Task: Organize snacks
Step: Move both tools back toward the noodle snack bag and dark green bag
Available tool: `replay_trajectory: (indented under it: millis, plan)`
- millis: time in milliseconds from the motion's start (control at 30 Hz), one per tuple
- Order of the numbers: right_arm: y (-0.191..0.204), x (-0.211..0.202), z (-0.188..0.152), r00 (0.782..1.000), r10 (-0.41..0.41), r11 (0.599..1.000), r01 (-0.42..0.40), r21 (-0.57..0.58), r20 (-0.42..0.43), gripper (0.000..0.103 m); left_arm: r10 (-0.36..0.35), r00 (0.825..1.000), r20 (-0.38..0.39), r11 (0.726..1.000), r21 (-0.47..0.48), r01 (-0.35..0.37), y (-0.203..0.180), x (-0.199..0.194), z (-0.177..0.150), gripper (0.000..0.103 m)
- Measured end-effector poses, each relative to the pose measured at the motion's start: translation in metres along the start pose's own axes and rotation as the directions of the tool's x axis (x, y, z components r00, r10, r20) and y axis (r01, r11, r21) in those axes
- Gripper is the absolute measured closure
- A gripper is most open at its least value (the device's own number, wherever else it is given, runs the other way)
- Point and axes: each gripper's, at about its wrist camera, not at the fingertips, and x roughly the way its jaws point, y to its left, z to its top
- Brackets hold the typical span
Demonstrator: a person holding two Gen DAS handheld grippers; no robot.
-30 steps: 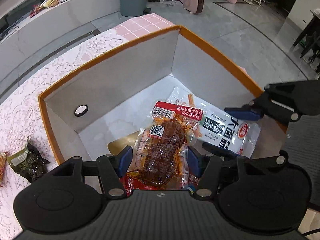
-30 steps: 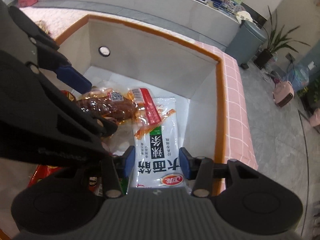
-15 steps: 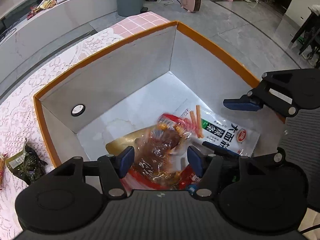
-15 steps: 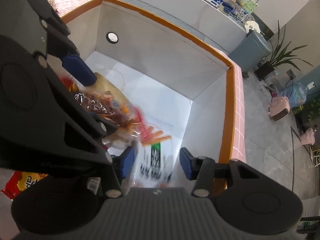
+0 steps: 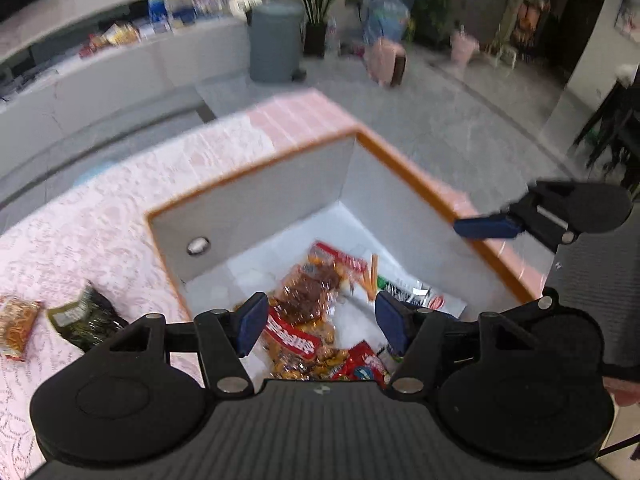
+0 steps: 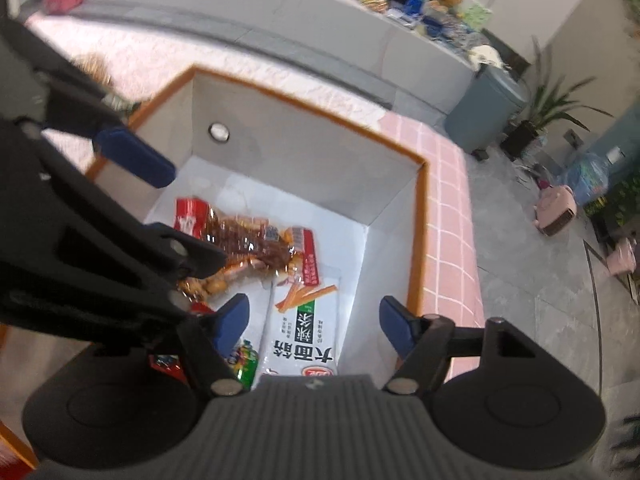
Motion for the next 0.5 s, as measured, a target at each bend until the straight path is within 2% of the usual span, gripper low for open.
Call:
replay_trajectory:
  millis: [167, 300, 500]
  plan:
    - [0.008, -0.03, -0.008, 0.994, -0.055, 0.989, 0.042, 0.145, 0.09, 0.025, 0.033, 0.989, 0.147, 0.999, -0.028, -0.029, 0.011, -0.041, -0.015, 0.031]
    - [0.021, -0.048, -0.014, 0.989, -0.045, 0.971, 0.01, 0.239, 0.142, 0.025, 0.059, 0.974, 0.22, 0.998, -0.05, -0.049, 0.023, -0.064, -0.03, 0.031]
    - [0.041, -0.064, -0.026, 0.976, -0.022, 0.923, -0.064, 0.38, 0.219, 0.021, 0.152, 0.941, 0.302, 0.988, -0.056, -0.142, 0.037, -0.091, -0.057, 0.031]
